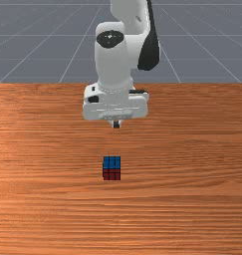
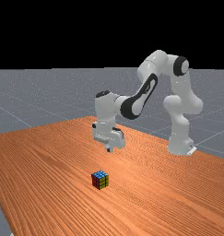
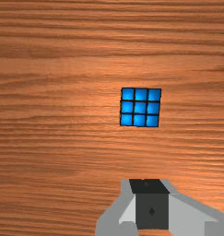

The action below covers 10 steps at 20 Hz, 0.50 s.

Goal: Rotate the cube till the blue face upward

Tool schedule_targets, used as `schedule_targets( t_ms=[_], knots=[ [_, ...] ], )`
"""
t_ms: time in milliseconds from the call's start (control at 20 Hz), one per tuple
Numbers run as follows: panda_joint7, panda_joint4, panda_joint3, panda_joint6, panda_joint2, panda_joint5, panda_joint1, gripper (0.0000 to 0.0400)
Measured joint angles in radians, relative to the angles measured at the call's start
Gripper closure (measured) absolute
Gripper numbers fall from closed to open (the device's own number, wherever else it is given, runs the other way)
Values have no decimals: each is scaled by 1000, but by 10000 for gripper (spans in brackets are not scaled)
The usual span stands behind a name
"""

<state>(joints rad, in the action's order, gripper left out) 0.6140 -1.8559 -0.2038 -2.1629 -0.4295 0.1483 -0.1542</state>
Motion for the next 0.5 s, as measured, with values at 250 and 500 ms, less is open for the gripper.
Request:
schedule_targets(
  t_ms=[250,500],
  knots=[
    [35,12,2,-14,-46,17,-1,400],
    [27,115,12,-34,-137,36,14,400]
  ],
)
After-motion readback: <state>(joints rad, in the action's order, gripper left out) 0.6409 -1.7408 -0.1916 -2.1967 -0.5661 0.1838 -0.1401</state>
